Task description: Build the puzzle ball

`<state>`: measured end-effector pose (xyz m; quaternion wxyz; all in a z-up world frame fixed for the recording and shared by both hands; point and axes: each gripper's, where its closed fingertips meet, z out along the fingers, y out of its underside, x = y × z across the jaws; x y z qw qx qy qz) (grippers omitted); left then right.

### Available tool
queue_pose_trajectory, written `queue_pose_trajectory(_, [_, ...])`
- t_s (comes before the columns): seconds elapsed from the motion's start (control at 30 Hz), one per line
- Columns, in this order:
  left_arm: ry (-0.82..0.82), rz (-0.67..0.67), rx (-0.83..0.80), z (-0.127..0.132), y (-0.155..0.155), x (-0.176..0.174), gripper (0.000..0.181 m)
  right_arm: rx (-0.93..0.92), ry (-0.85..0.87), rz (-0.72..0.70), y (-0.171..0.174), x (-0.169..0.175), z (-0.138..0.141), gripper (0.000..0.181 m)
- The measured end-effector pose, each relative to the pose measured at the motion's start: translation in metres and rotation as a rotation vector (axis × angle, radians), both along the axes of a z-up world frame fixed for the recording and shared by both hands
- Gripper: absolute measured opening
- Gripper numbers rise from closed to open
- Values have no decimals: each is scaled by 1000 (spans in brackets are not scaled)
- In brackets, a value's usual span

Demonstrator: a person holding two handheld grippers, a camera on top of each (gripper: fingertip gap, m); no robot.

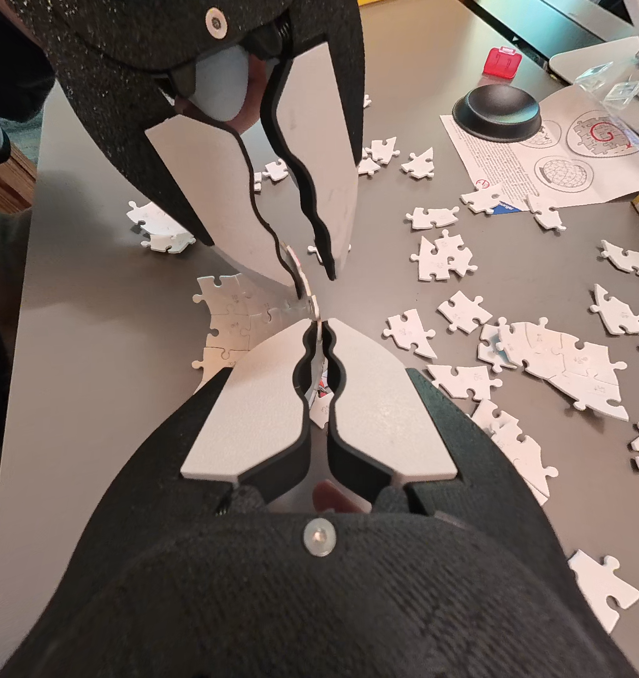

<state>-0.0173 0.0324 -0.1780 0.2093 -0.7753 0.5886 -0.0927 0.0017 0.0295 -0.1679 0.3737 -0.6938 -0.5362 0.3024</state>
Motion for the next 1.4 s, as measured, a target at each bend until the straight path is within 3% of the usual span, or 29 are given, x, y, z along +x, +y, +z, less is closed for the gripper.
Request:
queue_pose_trajectory(0.6, [-107, -105, -81, -4, -10, 8, 4, 17, -2, 27, -3, -4, 1, 2])
queue_pose_trajectory(1.13, [-253, -125, -163, -6, -7, 10, 4, 48, -16, 26, -1, -2, -2, 3])
queue_pose_trajectory(1.23, [-212, -122, -129, -7, -3, 6, 18, 45, -13, 33, -1, -4, -2, 3])
queue_pose_trajectory(1.3, [-195, -160, -144, -7, -8, 6, 4, 50, -3, 28, 0, -6, -2, 3])
queue_pose_trajectory(1.4, [-202, -154, -139, -7, -7, 7, 4, 52, -8, 23, 0, -5, -2, 3])
